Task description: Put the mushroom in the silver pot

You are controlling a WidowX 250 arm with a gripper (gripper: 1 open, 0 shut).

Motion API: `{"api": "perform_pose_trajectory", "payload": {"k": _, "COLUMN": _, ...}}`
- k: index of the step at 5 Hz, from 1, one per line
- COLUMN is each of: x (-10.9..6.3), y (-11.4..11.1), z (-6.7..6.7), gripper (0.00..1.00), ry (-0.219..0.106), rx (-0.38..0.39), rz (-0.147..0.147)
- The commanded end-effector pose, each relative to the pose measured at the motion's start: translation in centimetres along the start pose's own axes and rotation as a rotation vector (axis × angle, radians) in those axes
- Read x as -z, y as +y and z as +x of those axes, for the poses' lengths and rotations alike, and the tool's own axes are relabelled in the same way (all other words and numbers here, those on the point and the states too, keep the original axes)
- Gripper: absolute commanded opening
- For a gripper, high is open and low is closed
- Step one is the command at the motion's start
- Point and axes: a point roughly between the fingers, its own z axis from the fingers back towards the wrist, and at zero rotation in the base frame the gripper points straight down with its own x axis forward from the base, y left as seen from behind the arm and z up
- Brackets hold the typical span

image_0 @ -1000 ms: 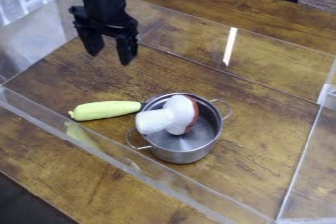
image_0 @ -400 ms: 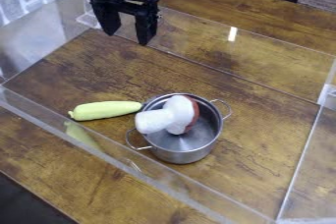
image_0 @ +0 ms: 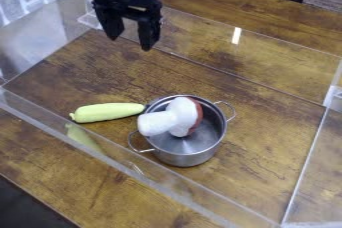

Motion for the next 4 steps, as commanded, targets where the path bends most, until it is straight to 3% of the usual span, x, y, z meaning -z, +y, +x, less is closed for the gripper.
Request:
{"api": "perform_pose_trajectory", "payload": {"k": 1, "x": -0.7, "y": -0.1, "z": 1.1, "gripper": 1.0, "ry": -0.038, "rx": -0.012, "rz": 0.019}}
{"api": "perform_pose_trajectory", "payload": {"k": 2, "x": -0.5, "y": -0.6, "z": 1.6, "gripper": 1.0, "ry": -0.037, "rx": -0.018, "rz": 0.025}}
{"api": "perform_pose_trajectory", "payload": {"k": 4, "x": -2.1, "y": -0.1, "z": 1.2, "gripper": 1.0, "ry": -0.045, "rx": -0.091, "rz": 0.056}}
